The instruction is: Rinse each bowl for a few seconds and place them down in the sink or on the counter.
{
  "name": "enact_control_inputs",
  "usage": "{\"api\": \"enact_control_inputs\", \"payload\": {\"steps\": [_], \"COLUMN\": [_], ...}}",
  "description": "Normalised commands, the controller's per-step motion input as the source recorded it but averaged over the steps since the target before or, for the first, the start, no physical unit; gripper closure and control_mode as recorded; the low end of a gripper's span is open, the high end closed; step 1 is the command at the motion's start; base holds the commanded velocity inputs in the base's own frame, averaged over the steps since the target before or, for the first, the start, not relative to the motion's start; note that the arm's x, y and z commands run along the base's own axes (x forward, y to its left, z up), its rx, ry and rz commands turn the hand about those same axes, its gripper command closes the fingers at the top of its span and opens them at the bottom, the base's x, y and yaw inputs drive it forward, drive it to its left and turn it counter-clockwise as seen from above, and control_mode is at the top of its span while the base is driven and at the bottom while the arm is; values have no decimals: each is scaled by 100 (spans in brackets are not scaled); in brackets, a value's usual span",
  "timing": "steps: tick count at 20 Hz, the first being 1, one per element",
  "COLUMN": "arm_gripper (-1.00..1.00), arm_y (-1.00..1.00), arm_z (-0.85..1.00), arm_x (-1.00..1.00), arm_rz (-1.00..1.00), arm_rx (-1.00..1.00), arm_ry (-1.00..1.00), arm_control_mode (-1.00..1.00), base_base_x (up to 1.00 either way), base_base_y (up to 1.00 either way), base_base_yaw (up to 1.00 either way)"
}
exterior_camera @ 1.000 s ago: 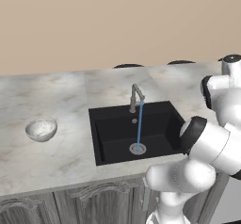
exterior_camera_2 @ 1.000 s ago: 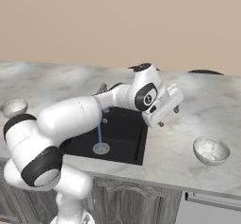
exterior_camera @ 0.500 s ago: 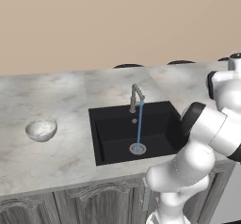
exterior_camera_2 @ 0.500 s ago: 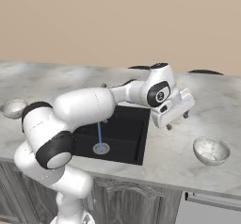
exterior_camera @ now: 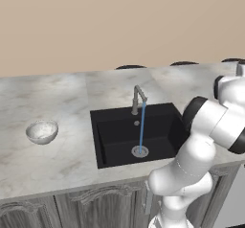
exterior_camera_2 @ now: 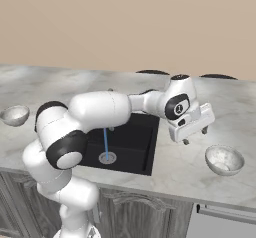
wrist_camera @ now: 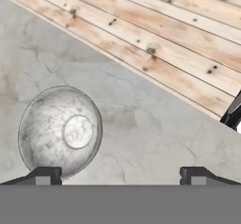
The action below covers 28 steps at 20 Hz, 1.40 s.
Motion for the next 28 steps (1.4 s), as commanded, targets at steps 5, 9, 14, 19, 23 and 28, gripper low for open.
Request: {"api": "enact_control_inputs", "payload": {"steps": [5,9,14,19,23,28], "arm_gripper": [-100,-100,-100,-100,-100,-100], "arm_y": [-9,-6,-4,-5,-4,-13], "arm_z": [-35,-31,-29,-24,-12,-9], "arm_x": [-8,-14,-12,-2,0,2], "arm_rz": [-4,-5,-6,-6,-6,-5], "arm_rx": [0,0,0,0,0,0], "arm_ry": [0,0,0,0,0,0], "arm_control_mode": [-100,-100,-100,-100,-100,-100], "base_base_x": [0,0,0,0,0,0], "base_base_y": [0,0,0,0,0,0], "base_base_yaw": [0,0,0,0,0,0]}}
